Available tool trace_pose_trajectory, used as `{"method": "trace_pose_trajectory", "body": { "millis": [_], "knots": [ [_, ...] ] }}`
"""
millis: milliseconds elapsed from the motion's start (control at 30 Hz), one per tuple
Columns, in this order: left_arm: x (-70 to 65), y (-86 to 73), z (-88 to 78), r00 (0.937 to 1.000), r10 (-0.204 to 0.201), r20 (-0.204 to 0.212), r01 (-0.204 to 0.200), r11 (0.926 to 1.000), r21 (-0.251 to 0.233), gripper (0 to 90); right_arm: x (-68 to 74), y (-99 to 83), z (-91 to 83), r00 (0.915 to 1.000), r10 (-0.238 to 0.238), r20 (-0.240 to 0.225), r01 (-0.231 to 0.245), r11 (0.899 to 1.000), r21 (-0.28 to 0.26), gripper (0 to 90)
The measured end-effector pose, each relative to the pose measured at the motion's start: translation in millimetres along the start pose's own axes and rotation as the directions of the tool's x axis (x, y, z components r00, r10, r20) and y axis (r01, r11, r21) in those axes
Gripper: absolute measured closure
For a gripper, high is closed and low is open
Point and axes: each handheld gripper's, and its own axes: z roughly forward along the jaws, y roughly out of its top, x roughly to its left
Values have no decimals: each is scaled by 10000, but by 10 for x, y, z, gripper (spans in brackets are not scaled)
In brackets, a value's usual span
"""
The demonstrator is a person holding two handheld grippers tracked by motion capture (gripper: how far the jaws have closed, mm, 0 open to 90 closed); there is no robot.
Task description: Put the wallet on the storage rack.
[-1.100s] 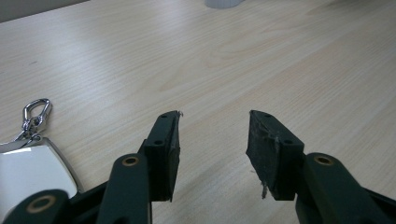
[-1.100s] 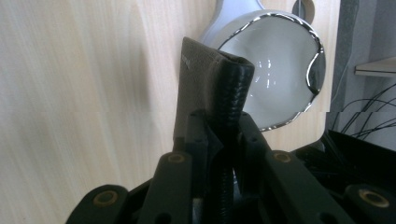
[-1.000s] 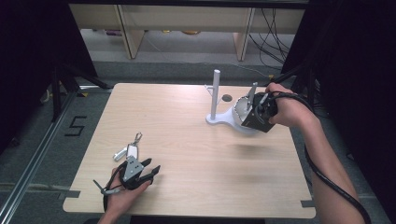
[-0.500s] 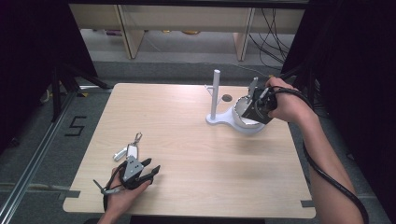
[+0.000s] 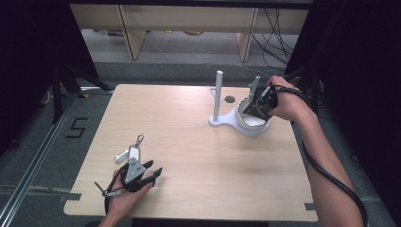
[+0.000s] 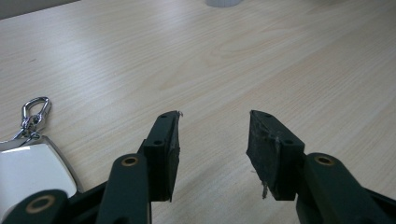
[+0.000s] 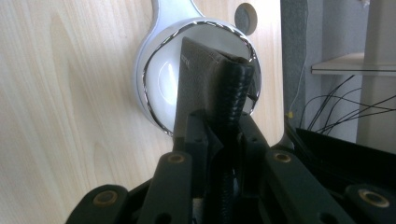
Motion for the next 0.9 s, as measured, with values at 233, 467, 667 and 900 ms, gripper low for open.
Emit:
{"method": "trace_pose_trajectory", "body": {
  "millis": [233, 467, 667, 900],
  "knots": [
    [-3, 1, 2, 10000, 30, 8, -30, 10000, 9, 529, -16, 28, 107, 9999, 118, 61, -118, 9999, -58, 789],
    [-2, 0, 2, 10000, 14, 21, -14, 10000, 14, 529, -45, 67, 180, 9997, 254, 3, -254, 9997, -28, 788],
    [-10, 2, -1, 10000, 52, -25, -51, 10000, 63, 529, -60, 92, 238, 9996, 253, -86, -253, 9997, -50, 787],
    [-7, 1, -2, 10000, 44, -8, -44, 10000, 53, 529, -80, 80, 313, 9989, 415, -203, -417, 9991, -59, 786]
  ]
}}
